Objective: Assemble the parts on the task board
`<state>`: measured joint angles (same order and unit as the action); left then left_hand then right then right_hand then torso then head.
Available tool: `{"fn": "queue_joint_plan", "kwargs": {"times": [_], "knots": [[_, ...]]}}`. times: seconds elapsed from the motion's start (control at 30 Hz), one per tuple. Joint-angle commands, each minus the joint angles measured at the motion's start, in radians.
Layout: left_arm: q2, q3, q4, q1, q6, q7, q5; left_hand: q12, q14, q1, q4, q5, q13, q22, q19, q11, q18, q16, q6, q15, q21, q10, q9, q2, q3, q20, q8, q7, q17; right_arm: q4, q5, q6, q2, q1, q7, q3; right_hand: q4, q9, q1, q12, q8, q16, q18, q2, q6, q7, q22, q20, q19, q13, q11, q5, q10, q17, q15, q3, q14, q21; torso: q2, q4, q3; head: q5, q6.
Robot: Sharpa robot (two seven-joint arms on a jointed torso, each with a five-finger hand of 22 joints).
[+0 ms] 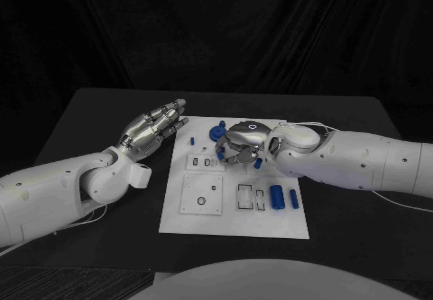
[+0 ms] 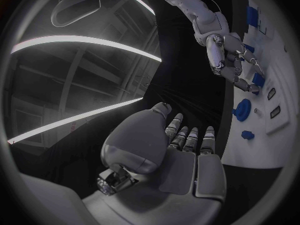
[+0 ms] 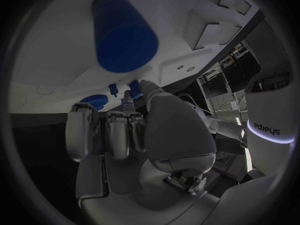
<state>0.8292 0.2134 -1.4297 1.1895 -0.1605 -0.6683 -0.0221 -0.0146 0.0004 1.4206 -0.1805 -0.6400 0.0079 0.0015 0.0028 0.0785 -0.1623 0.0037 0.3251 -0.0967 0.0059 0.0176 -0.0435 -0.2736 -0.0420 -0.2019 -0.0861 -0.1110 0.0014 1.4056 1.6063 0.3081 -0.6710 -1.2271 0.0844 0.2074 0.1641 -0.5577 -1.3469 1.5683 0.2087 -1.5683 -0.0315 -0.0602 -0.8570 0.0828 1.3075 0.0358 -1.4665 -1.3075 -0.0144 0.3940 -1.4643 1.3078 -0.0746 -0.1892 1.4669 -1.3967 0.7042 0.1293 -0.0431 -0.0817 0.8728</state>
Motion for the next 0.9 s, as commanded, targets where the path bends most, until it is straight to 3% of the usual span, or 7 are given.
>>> {"fn": "queue_joint_plan", "kwargs": {"times": [0.03, 0.2, 0.27, 0.6, 0.9], "knots": [[-0.001, -0.001, -0.002, -0.001, -0.009, -0.010, 0.000, -0.004, 0.000, -0.009, 0.002, -0.001, 0.001, -0.001, -0.003, 0.005, -0.013, -0.004, 0.000, -0.003, -0.006, -0.001, -0.001, 0.003, -0.006, -0.005, -0.003, 0.001, -0.001, -0.002, 0.006, -0.009, 0.001, 0.004, -0.017, 0.000, -0.009, 0.001, 0.007, 0.003, -0.011, -0.003, -0.013, -0.007, 0.014, 0.000, 0.204, 0.010, -0.013, -0.263, 0.008, -0.018, -0.106, 0.263, 0.009, 0.001, 0.104, 0.006, 0.000, -0.0004, -0.0002, 0.000, 0.000], [-0.001, -0.001, -0.002, -0.001, -0.008, -0.010, 0.000, -0.004, 0.000, -0.009, 0.002, -0.001, 0.001, -0.001, -0.003, 0.005, -0.013, -0.004, 0.000, -0.003, -0.006, -0.001, -0.001, 0.003, -0.006, -0.005, -0.003, 0.001, -0.001, -0.002, 0.006, -0.014, 0.002, 0.004, -0.018, 0.000, -0.014, 0.000, 0.011, 0.003, -0.021, -0.003, -0.014, -0.009, 0.021, 0.002, 0.203, 0.011, -0.012, -0.263, 0.009, -0.051, -0.106, 0.263, 0.011, 0.003, 0.104, 0.008, 0.000, -0.0005, -0.0003, 0.001, 0.000], [-0.001, -0.001, -0.002, -0.001, -0.009, -0.010, 0.000, -0.004, 0.000, -0.009, 0.002, -0.001, 0.001, -0.001, -0.003, 0.005, -0.013, -0.004, 0.000, -0.003, -0.006, -0.001, -0.001, 0.003, -0.006, -0.005, -0.003, 0.001, -0.001, -0.001, 0.006, -0.016, 0.002, 0.004, -0.018, 0.000, -0.019, 0.000, 0.014, 0.003, -0.030, -0.003, -0.014, -0.012, 0.030, 0.002, 0.203, 0.012, -0.012, -0.263, 0.010, -0.087, -0.106, 0.263, 0.011, 0.007, 0.104, 0.009, 0.000, -0.0006, -0.0004, 0.001, 0.000], [-0.002, -0.001, 0.000, -0.002, -0.010, -0.008, 0.000, -0.004, 0.000, -0.010, 0.002, -0.001, 0.001, -0.001, -0.003, 0.005, -0.014, -0.004, 0.001, 0.000, -0.006, -0.002, -0.001, 0.004, -0.008, -0.004, -0.003, 0.001, -0.001, -0.001, 0.006, -0.021, 0.002, 0.004, -0.018, 0.000, -0.023, 0.002, 0.024, 0.003, -0.046, -0.003, -0.014, -0.016, 0.042, 0.003, 0.202, 0.014, -0.010, -0.263, 0.011, -0.137, -0.106, 0.263, 0.012, 0.018, 0.104, 0.013, 0.000, 0.0001, -0.0001, 0.001, 0.000], [-0.003, -0.001, 0.002, -0.002, -0.010, -0.008, 0.000, -0.004, 0.000, -0.010, 0.002, -0.001, 0.001, -0.001, -0.003, 0.005, -0.014, -0.004, 0.001, 0.000, -0.006, -0.002, -0.001, 0.004, -0.008, -0.004, -0.003, 0.001, -0.001, -0.002, 0.006, -0.019, 0.001, 0.004, -0.018, 0.000, -0.015, 0.034, 0.048, 0.003, -0.097, -0.003, -0.015, -0.021, 0.100, 0.004, 0.201, 0.015, -0.009, -0.263, 0.012, -0.225, -0.106, 0.263, 0.014, 0.044, 0.104, 0.018, 0.000, 0.0004, 0.0002, -0.002, 0.000]]}}
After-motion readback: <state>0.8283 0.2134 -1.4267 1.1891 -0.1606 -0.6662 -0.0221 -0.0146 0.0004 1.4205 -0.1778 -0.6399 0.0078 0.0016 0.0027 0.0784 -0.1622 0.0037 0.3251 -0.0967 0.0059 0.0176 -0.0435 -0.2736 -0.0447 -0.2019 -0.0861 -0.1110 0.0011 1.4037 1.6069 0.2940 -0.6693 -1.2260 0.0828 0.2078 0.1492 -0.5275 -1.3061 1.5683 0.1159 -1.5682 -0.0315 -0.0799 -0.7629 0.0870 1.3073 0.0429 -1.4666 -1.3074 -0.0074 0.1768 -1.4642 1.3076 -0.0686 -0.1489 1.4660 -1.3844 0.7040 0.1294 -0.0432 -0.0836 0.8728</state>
